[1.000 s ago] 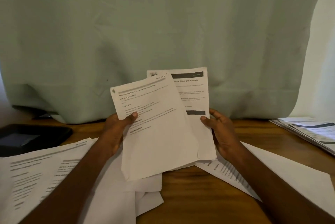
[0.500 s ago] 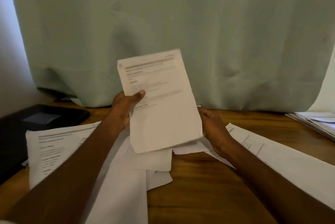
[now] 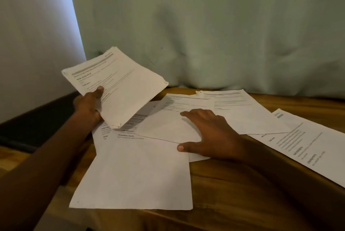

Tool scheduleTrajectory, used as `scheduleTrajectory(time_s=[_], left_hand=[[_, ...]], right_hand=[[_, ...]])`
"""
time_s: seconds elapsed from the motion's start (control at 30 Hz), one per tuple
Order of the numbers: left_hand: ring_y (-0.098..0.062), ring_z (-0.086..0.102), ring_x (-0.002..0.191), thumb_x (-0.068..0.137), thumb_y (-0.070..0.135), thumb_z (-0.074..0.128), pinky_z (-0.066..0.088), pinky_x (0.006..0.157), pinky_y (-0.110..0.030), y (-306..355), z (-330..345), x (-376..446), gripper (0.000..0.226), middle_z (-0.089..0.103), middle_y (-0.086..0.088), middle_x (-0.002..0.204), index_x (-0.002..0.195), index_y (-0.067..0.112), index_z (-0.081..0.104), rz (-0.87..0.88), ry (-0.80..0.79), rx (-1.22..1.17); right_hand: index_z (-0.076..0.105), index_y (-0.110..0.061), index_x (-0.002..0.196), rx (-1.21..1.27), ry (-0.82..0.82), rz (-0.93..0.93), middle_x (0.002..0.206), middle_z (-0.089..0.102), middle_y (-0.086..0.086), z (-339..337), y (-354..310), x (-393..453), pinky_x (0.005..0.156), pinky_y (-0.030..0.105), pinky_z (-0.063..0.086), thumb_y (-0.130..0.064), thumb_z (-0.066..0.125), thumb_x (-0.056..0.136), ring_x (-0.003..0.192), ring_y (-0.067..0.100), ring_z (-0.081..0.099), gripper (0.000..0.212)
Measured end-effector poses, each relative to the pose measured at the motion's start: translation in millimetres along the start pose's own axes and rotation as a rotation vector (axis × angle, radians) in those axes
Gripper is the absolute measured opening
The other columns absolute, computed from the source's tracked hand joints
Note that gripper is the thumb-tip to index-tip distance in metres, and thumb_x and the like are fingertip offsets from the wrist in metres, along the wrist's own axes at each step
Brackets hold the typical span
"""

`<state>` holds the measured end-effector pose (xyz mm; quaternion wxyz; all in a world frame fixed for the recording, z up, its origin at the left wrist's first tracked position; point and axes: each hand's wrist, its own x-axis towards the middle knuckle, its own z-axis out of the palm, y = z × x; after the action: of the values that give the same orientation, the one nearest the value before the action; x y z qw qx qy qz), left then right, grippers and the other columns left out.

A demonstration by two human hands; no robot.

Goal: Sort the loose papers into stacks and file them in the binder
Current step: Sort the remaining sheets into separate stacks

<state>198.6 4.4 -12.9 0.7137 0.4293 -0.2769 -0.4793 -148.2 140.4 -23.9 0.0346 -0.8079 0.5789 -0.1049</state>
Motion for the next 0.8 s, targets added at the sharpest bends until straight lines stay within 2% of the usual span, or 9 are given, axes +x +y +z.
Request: scheduleTrajectory(time_s=[0.07,0.2,0.3,0.5,0.7,0.8], left_hand=[[-0.019,0.078,0.081,0.088,0.010,0.078,0.063,0.064,-0.042,-1,3,0,0.024,0.078,0.000,0.097,0.110,0.016,0.070,0.005,-0.005,-0.016],[-0.021,0.076,0.096,0.088,0.016,0.078,0.062,0.082,-0.048,4,22,16,0.038,0.077,-0.003,0.112,0.124,0.015,0.067,0.032,-0.107,-0.013],[-0.025,0.075,0.101,0.086,0.018,0.079,0.062,0.079,-0.047,-1,39,32,0.044,0.075,-0.007,0.117,0.128,0.014,0.066,-0.001,-0.158,-0.038],[-0.031,0.069,0.114,0.089,0.011,0.074,0.058,0.086,-0.057,-29,86,40,0.041,0.073,-0.010,0.122,0.129,0.013,0.067,-0.070,-0.257,-0.121],[-0.027,0.071,0.107,0.096,0.015,0.069,0.062,0.078,-0.046,-47,106,27,0.036,0.073,-0.009,0.122,0.131,0.013,0.066,-0.120,-0.367,-0.158],[-0.024,0.071,0.107,0.099,0.016,0.065,0.061,0.083,-0.045,-42,99,27,0.034,0.073,-0.007,0.123,0.132,0.016,0.065,-0.088,-0.413,-0.181]], right_hand=[[0.021,-0.043,0.158,0.042,-0.065,0.064,0.168,0.018,-0.014,1,8,1,0.123,0.053,0.022,-0.089,0.048,0.074,0.152,0.017,0.021,0.099],[0.040,-0.036,0.152,0.147,0.010,0.090,0.159,0.036,-0.012,0,25,0,0.120,0.046,0.030,-0.071,0.058,0.088,0.144,0.015,0.036,0.074],[0.046,-0.035,0.148,0.075,0.016,0.107,0.156,0.041,-0.012,1,29,1,0.119,0.042,0.033,-0.061,0.056,0.095,0.141,0.014,0.040,0.060],[0.049,-0.040,0.136,0.020,0.028,0.207,0.148,0.046,-0.015,2,40,5,0.112,0.047,0.037,-0.083,0.046,0.085,0.133,0.012,0.045,0.067],[0.051,-0.042,0.132,-0.008,0.042,0.279,0.143,0.048,-0.020,-7,57,2,0.111,0.048,0.038,-0.089,0.046,0.079,0.131,0.010,0.046,0.071],[0.061,-0.040,0.119,-0.032,0.084,0.295,0.125,0.057,-0.021,-11,63,2,0.102,0.042,0.045,-0.083,0.050,0.083,0.118,0.010,0.054,0.057]])
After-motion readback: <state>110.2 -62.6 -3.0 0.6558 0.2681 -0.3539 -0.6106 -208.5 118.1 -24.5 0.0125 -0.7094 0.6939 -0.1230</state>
